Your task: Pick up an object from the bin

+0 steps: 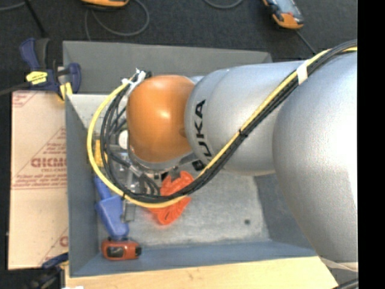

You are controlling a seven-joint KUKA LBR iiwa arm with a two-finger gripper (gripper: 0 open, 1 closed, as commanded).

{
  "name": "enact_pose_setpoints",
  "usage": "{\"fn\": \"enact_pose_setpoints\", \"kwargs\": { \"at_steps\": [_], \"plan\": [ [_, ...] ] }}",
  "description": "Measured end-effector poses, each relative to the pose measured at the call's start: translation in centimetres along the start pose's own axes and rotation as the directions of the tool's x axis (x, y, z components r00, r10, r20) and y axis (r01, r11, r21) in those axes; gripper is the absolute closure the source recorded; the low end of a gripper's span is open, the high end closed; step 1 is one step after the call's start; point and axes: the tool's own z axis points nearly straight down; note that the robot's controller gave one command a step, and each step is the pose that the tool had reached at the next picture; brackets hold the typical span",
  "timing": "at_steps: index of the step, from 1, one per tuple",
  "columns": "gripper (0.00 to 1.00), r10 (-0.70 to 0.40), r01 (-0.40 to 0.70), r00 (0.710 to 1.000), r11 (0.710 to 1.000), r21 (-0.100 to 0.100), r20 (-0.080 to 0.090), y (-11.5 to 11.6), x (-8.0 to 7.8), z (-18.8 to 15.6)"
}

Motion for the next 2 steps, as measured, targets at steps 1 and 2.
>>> {"fn": "enact_pose_setpoints", "kwargs": {
  "at_steps": [1,2],
  "plan": [
    [0.0,0.001,-0.001,1.0,1.0,0.0,0.0,0.0,0.0,0.0],
    [0.0,-0.032,0.032,0.999,0.999,0.0,0.007,-4.1,-3.5,2.2]
  ]
}}
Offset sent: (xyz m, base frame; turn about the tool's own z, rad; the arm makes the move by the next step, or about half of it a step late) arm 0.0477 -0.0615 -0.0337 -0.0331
